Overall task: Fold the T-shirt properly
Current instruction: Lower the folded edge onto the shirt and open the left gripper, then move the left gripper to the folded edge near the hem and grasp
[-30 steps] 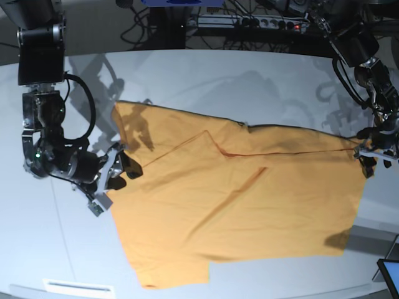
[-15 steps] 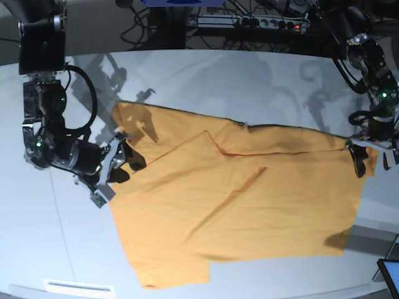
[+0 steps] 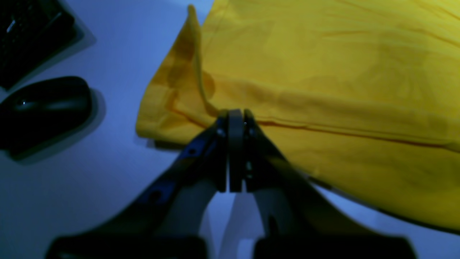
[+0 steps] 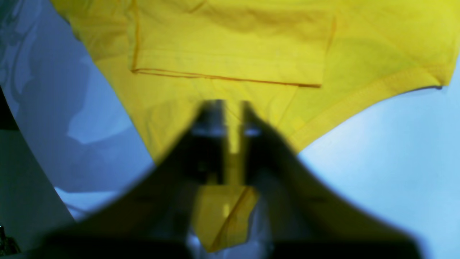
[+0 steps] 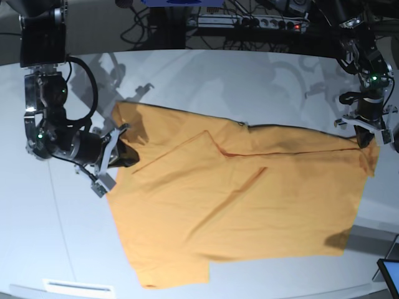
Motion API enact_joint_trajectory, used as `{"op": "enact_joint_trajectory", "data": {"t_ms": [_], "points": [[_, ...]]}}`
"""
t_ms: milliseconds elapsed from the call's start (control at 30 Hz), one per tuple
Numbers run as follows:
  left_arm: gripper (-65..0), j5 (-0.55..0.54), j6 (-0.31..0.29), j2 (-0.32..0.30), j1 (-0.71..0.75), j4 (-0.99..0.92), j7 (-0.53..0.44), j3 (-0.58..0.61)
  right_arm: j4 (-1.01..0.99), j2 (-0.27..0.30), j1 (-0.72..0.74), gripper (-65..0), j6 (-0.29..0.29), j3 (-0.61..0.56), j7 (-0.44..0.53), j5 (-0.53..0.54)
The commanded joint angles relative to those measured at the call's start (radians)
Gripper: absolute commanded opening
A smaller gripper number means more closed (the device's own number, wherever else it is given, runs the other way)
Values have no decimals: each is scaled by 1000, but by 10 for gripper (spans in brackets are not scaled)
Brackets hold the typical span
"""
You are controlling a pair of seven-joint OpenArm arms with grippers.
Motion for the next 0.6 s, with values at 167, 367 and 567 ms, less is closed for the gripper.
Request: {"op": "enact_joint_trajectory", "data": {"t_ms": [167, 367, 567], "points": [[-650, 1, 9, -21, 8, 20, -33, -8, 65, 6, -25, -649, 3, 7, 20, 18], [-650, 3, 11, -18, 13, 2, -30, -52, 101, 6, -45, -649, 3, 7, 20, 19], [-650, 4, 11, -38, 0, -103, -31, -152, 101, 6, -50, -649, 3, 7, 20, 19]]}}
